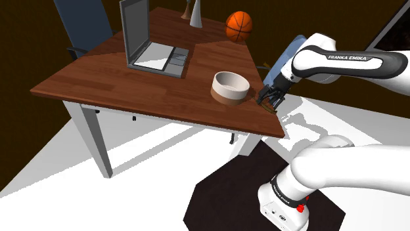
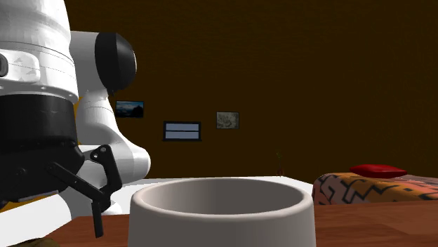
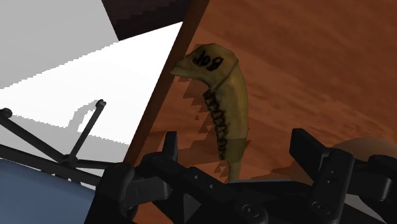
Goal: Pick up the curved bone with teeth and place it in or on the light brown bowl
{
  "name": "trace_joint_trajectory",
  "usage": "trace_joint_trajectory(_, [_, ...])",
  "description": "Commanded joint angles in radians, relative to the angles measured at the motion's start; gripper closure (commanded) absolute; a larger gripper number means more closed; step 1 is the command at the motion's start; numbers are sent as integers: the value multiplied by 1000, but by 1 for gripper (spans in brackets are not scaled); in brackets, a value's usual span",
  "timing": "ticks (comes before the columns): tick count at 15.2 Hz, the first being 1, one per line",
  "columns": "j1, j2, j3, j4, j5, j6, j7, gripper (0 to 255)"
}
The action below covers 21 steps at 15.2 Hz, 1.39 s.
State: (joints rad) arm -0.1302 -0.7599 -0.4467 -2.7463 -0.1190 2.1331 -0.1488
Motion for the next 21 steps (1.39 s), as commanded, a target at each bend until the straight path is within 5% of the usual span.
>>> trace_joint_trajectory(1, [0, 0, 0, -1, 0, 1, 0, 0])
trace_joint_trajectory(3, [0, 0, 0, 0, 0, 1, 0, 0])
trace_joint_trajectory(4, [0, 0, 0, 0, 0, 1, 0, 255])
trace_joint_trajectory(13, [0, 0, 0, -1, 0, 1, 0, 255])
trace_joint_trajectory(21, [4, -34, 31, 86, 14, -119, 19, 255])
